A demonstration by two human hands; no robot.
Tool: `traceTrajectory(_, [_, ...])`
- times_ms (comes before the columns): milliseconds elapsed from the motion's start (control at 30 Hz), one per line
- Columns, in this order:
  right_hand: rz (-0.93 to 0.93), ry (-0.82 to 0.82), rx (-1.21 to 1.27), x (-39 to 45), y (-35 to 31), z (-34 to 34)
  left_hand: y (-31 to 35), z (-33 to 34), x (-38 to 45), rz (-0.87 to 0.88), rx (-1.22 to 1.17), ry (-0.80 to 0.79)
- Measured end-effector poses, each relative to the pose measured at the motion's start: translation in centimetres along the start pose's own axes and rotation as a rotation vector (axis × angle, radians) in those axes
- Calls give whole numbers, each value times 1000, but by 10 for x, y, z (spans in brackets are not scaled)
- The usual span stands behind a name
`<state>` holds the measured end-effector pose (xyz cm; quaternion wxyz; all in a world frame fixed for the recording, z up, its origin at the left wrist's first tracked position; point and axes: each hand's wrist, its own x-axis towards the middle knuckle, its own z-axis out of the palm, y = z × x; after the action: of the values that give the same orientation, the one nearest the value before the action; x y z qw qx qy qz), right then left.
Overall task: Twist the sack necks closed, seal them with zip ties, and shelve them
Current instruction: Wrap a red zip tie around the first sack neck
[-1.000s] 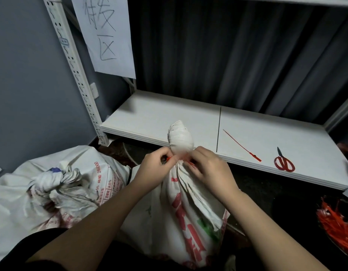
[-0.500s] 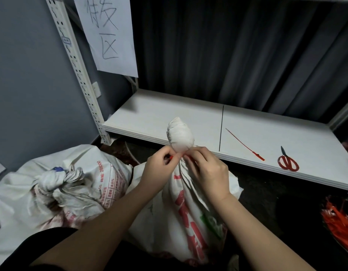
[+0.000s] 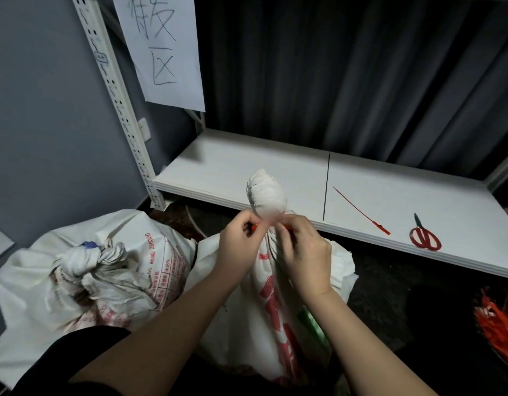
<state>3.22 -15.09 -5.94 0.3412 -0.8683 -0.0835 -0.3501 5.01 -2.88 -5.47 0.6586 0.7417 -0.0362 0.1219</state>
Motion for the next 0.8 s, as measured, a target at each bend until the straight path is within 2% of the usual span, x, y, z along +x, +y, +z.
traceTrajectory(233, [20, -6, 30, 2, 0, -5, 1, -4, 3, -139, -129, -33])
traceTrajectory(400, [10, 11, 51, 5, -2, -9, 3, -6, 3, -177, -180, -42])
traceTrajectory(600, [-103, -12, -181, 4, 0, -15, -1, -8, 7, -149, -64, -31])
traceTrajectory(800, [-199, 68, -296, 4, 1, -9, 6, -2, 2, -68, 137, 28])
